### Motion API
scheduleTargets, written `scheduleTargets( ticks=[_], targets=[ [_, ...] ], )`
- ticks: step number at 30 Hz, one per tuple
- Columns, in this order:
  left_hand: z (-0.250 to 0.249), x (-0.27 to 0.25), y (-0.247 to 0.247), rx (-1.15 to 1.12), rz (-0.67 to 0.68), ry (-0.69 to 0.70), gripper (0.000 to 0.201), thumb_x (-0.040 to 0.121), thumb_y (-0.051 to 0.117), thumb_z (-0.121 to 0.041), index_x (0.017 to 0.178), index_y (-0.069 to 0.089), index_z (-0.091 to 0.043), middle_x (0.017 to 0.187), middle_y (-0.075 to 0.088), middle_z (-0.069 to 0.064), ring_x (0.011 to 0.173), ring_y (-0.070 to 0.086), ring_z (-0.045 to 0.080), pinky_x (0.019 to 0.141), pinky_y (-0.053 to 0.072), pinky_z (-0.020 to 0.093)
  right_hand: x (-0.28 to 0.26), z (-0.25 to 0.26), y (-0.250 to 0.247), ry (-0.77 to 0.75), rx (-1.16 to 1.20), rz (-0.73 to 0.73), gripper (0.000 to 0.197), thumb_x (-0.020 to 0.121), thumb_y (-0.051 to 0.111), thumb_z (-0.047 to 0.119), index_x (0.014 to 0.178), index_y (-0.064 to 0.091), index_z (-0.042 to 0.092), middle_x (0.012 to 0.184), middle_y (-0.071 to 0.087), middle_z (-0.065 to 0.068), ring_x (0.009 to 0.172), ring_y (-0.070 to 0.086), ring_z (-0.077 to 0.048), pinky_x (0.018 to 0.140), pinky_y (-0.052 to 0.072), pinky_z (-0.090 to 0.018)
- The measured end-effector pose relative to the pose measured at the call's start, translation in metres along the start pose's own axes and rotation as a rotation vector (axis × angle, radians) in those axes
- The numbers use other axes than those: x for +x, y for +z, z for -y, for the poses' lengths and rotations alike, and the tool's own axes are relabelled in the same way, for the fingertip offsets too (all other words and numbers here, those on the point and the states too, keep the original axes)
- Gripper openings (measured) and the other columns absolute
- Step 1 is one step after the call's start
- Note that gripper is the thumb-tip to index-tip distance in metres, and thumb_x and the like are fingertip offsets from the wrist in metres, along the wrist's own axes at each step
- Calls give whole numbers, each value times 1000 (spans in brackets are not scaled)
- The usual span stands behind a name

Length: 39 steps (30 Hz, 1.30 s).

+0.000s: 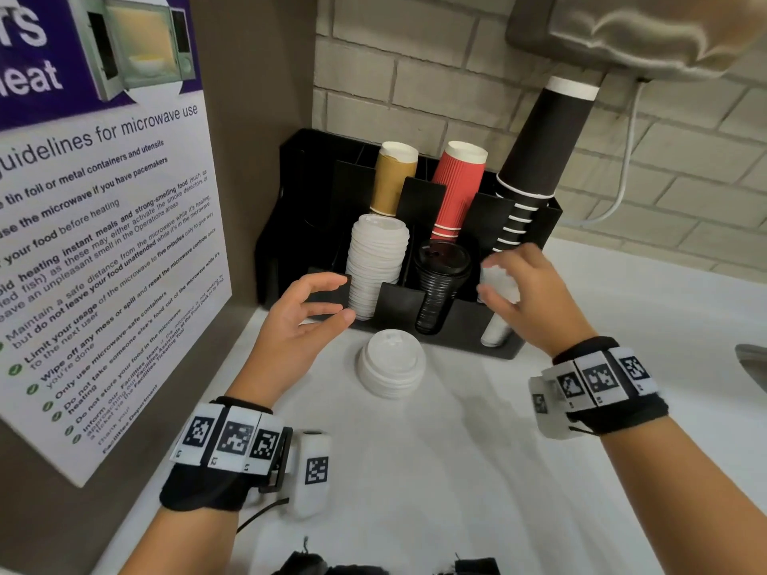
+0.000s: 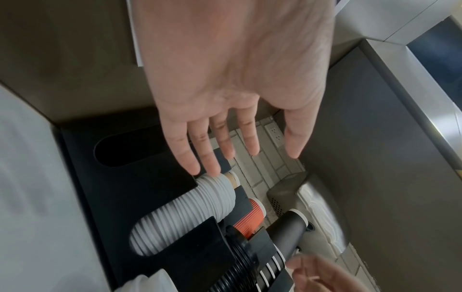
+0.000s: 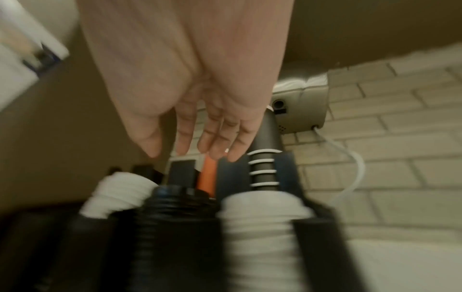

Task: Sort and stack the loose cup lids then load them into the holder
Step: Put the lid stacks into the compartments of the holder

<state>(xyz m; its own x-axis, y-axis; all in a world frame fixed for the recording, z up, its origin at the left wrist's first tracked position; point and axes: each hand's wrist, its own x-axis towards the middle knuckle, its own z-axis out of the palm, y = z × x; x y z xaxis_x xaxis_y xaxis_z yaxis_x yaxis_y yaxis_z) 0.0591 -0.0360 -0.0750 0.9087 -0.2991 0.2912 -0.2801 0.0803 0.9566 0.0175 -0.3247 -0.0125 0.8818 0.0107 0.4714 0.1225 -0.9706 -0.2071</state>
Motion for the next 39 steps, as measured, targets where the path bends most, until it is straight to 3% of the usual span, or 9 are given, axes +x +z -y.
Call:
scheduleTargets(
  ticks=[3,6,9,12,18,26,31,36,39],
  targets=[
    [1,1,2,3,2,-7,31,89,66,-17,113,59,-36,123,57,-17,97,62,-4,76,44,4,-6,35,14,-91,145,215,29,83,72,17,111,64,10,104,57,-9,94,56,-22,87,47,-34],
    [2,0,5,4,-2,-9,31,89,66,-14,112,59,-33,122,58,-15,93,62,-5,75,44,5,-12,55,42,-46,88,659,56,84,68,42,134,49,25,119,53,-6,110,51,-20,96,44,-36],
    [3,0,5,10,-4,-8,30,89,66,-13,111,59,-33,121,58,-14,92,63,-4,75,44,5,-14,63,68,-11,-3,767,85,73,73,56,145,33,34,130,44,-8,120,44,-25,101,42,-39],
    [4,0,3,13,-4,-8,31,89,67,-14,110,59,-35,120,58,-16,93,63,-3,76,44,5,-8,65,84,7,-39,768,96,65,77,59,145,29,38,127,43,-7,117,44,-27,98,45,-39],
    [3,2,1,16,-11,-11,30,88,67,-16,110,59,-35,119,59,-18,94,63,-3,75,44,5,1,67,97,22,-28,740,81,64,77,50,133,37,36,103,39,-2,100,46,-29,81,48,-36],
    [3,2,-1,5,-28,-32,32,86,69,-18,112,59,-33,120,59,-17,96,64,0,76,46,9,4,69,65,108,254,575,69,63,80,36,122,42,37,113,47,-4,105,47,-25,88,46,-35],
    [1,0,9,-91,221,-94,89,59,88,-34,136,45,-40,139,50,-7,118,59,14,92,52,32,-4,87,36,135,763,392,60,73,79,21,120,47,41,109,61,7,98,61,-8,83,52,-22],
    [0,-2,17,-160,252,-45,95,60,87,-17,139,40,-40,141,50,-2,114,62,16,86,55,29,-16,96,27,173,979,402,61,72,78,23,124,49,38,116,65,-1,108,63,-17,95,52,-41],
    [-3,-3,15,-191,267,-46,95,56,88,-24,138,42,-36,141,50,-4,112,64,16,82,55,29,-21,91,23,201,1021,367,61,74,79,24,126,50,37,120,63,1,110,63,-17,98,49,-48]
  ],
)
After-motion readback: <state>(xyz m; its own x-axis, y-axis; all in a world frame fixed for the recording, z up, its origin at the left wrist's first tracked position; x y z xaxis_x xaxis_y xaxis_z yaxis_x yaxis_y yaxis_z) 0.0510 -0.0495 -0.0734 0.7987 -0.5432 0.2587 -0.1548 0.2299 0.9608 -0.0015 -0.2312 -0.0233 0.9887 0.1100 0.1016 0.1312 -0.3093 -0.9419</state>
